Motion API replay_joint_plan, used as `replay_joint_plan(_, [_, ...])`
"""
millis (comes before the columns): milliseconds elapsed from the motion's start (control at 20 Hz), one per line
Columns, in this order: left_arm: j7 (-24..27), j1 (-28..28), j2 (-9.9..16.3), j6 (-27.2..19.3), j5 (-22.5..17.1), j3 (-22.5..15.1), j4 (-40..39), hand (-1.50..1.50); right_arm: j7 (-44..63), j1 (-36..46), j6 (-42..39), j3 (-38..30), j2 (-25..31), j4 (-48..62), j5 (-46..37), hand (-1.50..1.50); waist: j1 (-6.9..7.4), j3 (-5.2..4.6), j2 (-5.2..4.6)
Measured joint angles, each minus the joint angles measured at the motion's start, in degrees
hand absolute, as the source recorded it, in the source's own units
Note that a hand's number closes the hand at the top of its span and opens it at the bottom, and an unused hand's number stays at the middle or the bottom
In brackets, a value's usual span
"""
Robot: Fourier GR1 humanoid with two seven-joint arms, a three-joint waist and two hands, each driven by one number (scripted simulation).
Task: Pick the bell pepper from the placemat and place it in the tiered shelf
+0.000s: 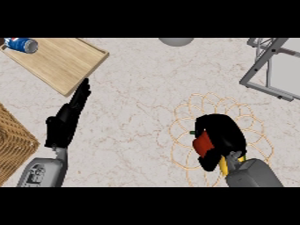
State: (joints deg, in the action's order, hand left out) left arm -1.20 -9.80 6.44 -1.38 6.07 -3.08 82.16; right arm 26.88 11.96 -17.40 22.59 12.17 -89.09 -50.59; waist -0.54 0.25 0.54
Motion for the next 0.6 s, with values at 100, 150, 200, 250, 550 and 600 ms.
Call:
replay_joint_plan(100, [0.0,0.0,0.0,-0.1,0.0,0.1,-0.1,0.00,-7.4,-0.8,-2.4,2.2,3.4,-2.0,2.0,1.50,-0.22,0.12,0.13])
replay_joint_plan(150, [-0.1,0.1,-0.1,-0.1,-0.1,0.1,-0.1,0.00,-11.0,-1.1,-3.4,2.8,5.3,-3.1,3.2,1.50,-0.43,0.16,0.18])
replay_joint_plan(200, [-0.1,0.2,0.0,-0.1,-0.2,0.4,-0.2,0.00,-14.7,-1.7,-4.3,3.2,7.1,-4.2,4.5,1.50,-0.78,0.20,0.24])
replay_joint_plan(250, [0.0,0.4,0.1,-0.2,-0.2,0.5,-0.2,0.00,-18.3,-2.3,-5.1,3.4,8.9,-5.4,5.9,1.50,-1.14,0.24,0.27])
replay_joint_plan(550, [0.0,1.1,0.5,-0.9,-0.4,1.7,-0.1,0.00,-38.3,-6.3,-9.6,-2.1,17.7,-11.2,19.1,1.50,-3.90,0.41,0.29])
replay_joint_plan(600, [0.0,1.3,0.7,-1.0,-0.5,2.0,0.1,0.00,-41.4,-6.7,-10.3,-4.0,19.3,-11.8,21.5,1.50,-4.16,0.41,0.30])
